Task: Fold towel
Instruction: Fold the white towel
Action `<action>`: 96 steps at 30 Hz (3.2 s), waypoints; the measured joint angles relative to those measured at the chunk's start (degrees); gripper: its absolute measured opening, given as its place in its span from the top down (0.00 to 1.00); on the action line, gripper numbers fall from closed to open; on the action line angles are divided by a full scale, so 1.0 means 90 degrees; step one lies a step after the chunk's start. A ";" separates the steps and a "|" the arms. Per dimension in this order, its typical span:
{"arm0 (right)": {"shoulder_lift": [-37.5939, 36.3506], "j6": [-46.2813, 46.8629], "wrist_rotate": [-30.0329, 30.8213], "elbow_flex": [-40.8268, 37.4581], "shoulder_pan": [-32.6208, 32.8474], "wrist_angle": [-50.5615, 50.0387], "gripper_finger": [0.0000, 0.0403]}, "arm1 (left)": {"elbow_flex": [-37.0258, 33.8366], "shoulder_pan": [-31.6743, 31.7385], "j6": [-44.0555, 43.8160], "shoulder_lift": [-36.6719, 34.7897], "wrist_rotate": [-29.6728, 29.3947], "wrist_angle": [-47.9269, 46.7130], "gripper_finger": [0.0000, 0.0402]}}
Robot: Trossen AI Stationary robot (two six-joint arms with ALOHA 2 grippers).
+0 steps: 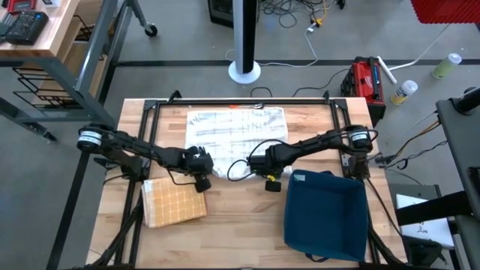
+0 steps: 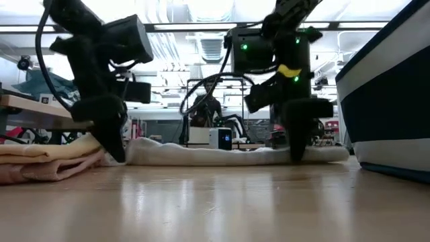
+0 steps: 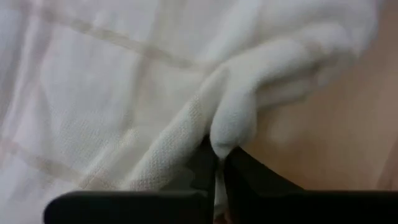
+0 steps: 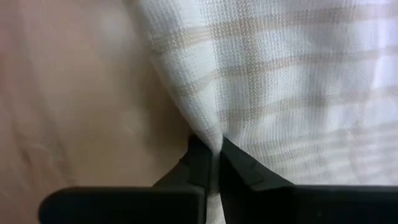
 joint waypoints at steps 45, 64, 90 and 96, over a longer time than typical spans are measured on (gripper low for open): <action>-0.0772 -0.2192 0.2113 0.1274 -0.2031 -0.0527 1.00 | 0.0926 0.2137 0.3362 -0.1580 -0.2204 -0.1967 0.99; -0.0453 -0.2616 0.1811 0.1467 -0.3158 0.0462 1.00 | 0.1028 0.4510 0.5153 -0.0008 -0.1326 0.0108 0.99; 0.0075 -0.2129 0.2680 0.2092 -0.3341 0.0937 0.65 | 0.2273 0.4860 0.4535 0.1701 -0.2004 -0.0544 0.78; 0.0067 -0.1348 0.0760 0.2032 -0.3209 0.0757 0.64 | 0.2279 0.4874 0.4535 0.1409 -0.1998 -0.0569 0.73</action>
